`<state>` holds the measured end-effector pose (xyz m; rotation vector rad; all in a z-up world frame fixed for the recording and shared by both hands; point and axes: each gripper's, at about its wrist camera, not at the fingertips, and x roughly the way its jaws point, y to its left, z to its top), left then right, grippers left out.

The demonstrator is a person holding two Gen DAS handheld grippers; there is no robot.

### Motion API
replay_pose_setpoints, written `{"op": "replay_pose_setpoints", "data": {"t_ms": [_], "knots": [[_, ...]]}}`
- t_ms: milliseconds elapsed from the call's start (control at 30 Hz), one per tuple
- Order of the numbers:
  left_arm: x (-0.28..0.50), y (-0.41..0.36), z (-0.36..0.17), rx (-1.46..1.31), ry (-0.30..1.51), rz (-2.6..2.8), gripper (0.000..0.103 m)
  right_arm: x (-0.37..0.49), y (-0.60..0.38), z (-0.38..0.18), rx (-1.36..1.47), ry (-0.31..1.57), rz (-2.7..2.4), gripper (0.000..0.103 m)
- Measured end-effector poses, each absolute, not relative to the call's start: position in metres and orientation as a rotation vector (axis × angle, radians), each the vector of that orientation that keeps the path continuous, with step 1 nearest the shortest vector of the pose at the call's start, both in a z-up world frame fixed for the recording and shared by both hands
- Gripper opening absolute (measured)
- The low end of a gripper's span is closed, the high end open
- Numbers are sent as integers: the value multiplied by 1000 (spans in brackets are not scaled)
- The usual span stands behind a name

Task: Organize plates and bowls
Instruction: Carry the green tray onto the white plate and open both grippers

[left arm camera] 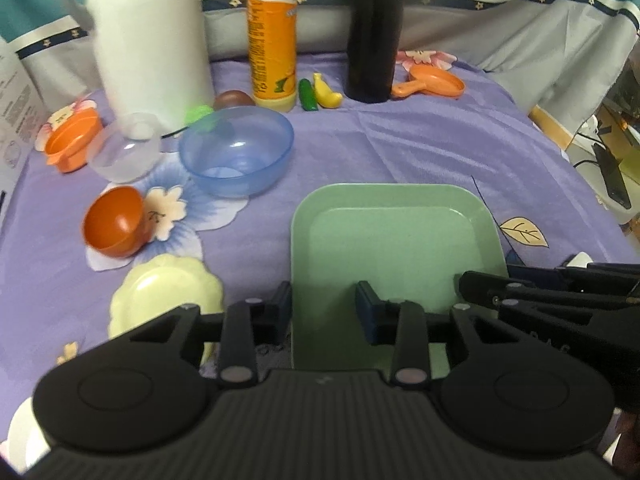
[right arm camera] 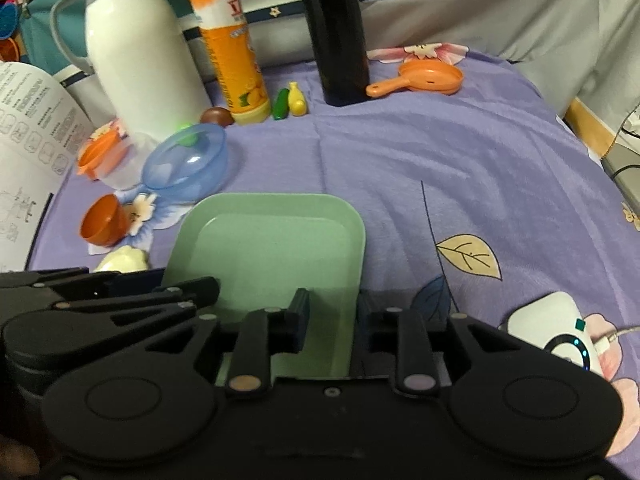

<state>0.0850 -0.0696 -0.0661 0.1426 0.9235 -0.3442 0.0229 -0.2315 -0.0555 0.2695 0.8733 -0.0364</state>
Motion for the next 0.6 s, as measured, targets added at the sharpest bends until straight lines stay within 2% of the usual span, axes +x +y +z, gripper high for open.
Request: {"op": "replay_pose_setpoints", "data": {"t_ms": [600], "knots": [[21, 61, -22, 26, 883, -160, 33, 1, -121, -3, 183, 872, 174, 26]]}}
